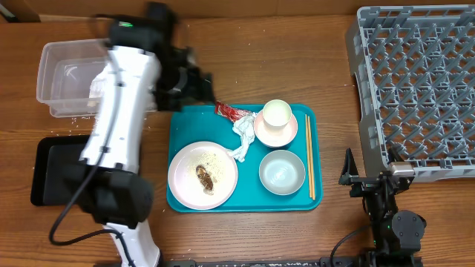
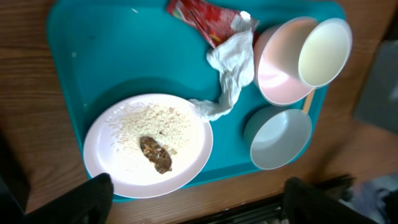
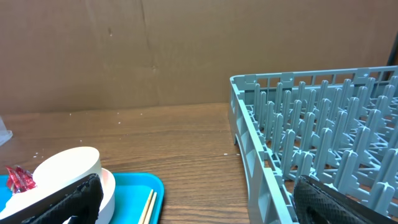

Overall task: Sort waste into correct bins and load items into the dishwasher
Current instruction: 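Grasp the second tissue piece with the left gripper, drop into clear bin, then reach the left gripper to the red wrapper and grasp it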

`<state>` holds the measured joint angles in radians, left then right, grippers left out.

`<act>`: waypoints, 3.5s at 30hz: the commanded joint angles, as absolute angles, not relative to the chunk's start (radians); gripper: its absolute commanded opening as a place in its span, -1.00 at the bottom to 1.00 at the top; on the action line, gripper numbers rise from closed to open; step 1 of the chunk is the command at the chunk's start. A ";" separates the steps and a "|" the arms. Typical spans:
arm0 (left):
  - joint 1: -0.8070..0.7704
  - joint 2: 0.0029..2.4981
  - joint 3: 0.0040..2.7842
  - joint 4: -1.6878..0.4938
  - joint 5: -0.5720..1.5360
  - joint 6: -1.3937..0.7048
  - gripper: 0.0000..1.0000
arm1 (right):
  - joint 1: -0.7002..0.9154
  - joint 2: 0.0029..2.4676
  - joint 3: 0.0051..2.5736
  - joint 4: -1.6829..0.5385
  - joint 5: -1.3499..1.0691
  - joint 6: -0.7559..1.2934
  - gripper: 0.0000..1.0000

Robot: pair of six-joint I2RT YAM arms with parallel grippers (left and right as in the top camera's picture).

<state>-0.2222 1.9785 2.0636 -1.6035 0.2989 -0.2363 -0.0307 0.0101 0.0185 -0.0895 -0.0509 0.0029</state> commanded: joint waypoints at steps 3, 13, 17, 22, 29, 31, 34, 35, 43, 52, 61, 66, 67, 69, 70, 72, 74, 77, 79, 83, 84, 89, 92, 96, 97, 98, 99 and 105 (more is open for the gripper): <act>-0.402 1.958 1.898 -1.488 0.130 -0.305 0.65 | -0.028 0.003 0.008 -0.081 -0.046 -0.001 1.00; -0.489 1.958 1.551 -1.085 0.123 -0.287 0.25 | -0.028 0.003 0.008 -0.081 -0.046 -0.001 1.00; -0.492 1.958 1.460 -0.973 0.123 -0.217 0.25 | -0.028 0.003 0.008 -0.081 -0.046 -0.001 1.00; -0.500 1.958 1.381 -0.865 0.123 -0.178 0.24 | -0.028 0.003 0.008 -0.081 -0.046 -0.001 1.00; -0.506 1.958 1.332 -0.835 0.123 -0.145 0.12 | -0.028 0.003 0.008 -0.081 -0.045 -0.001 1.00; -0.505 1.958 1.328 -0.834 0.124 -0.146 -0.07 | -0.028 0.003 0.008 -0.081 -0.046 -0.001 1.00; -0.505 1.958 1.333 -0.830 0.123 -0.161 -0.62 | -0.028 0.003 0.008 -0.081 -0.046 -0.001 1.00; -0.505 1.958 1.338 -0.831 0.123 -0.171 -0.78 | -0.028 0.003 0.008 -0.081 -0.046 -0.001 1.00; -0.477 1.953 1.584 -1.025 0.127 -0.271 -0.92 | -0.028 0.003 0.008 -0.081 -0.046 -0.001 1.00; -0.398 1.948 1.935 -1.321 -0.023 -0.430 -0.92 | -0.028 0.003 0.008 -0.081 -0.046 -0.001 1.00; -0.060 1.950 2.011 -1.196 -0.165 -0.677 -0.92 | -0.028 0.003 0.008 -0.081 -0.045 -0.001 1.00; 0.118 1.966 2.011 -1.115 -0.162 -0.859 -0.92 | -0.028 0.003 0.008 -0.081 -0.046 -0.001 1.00; 0.145 1.969 2.011 -1.107 -0.159 -0.897 -0.92 | -0.028 0.003 0.008 -0.081 -0.046 -0.001 1.00; 0.185 1.977 2.011 -1.095 -0.156 -0.949 -0.92 | -0.028 0.003 0.008 -0.081 -0.046 -0.001 1.00; 0.202 1.983 2.011 -1.090 -0.157 -0.962 -0.92 | -0.028 0.003 0.008 -0.081 -0.046 -0.001 1.00; 0.225 1.991 2.011 -1.078 -0.152 -0.969 -0.65 | -0.028 0.003 0.008 -0.081 -0.046 -0.001 1.00; 0.234 2.000 2.011 -1.069 -0.143 -0.968 -0.13 | -0.028 0.003 0.008 -0.081 -0.046 -0.001 1.00; 0.236 2.007 2.011 -1.066 -0.138 -0.965 0.67 | -0.028 0.003 0.008 -0.081 -0.046 -0.001 1.00; 0.234 2.008 2.011 -1.066 -0.136 -0.965 0.78 | -0.028 0.003 0.008 -0.081 -0.046 -0.001 1.00; 0.231 2.008 2.011 -1.064 0.027 -0.831 0.78 | -0.028 0.003 0.008 -0.081 -0.046 -0.001 1.00; 0.229 2.008 2.011 -1.064 0.113 -0.756 0.78 | -0.028 0.003 0.008 -0.081 -0.045 -0.001 1.00; 0.200 2.007 2.011 -1.094 0.521 -0.478 0.79 | -0.028 0.003 0.008 -0.081 -0.045 -0.001 1.00; 0.134 2.007 2.011 -1.139 0.650 -0.333 0.78 | -0.028 0.003 0.008 -0.081 -0.046 -0.001 1.00; -0.002 2.009 2.009 -1.222 0.521 -0.289 0.79 | -0.028 0.003 0.008 -0.081 -0.046 -0.001 1.00; -0.048 2.010 2.005 -1.235 0.445 -0.304 0.78 | -0.028 0.003 0.008 -0.081 -0.046 -0.001 1.00; -0.080 2.011 2.001 -1.241 0.388 -0.316 0.78 | -0.028 0.003 0.008 -0.081 -0.046 -0.001 1.00; -0.125 2.015 1.993 -1.243 0.314 -0.347 0.76 | -0.028 0.003 0.008 -0.081 -0.045 -0.001 1.00; -0.294 2.062 1.927 -1.221 0.146 -0.687 0.53 | -0.028 0.003 0.008 -0.081 -0.046 -0.001 1.00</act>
<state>-0.2569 2.0148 1.9686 -1.2320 0.2718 -0.4942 -0.0311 0.0105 0.0185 -0.0891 -0.0517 0.0029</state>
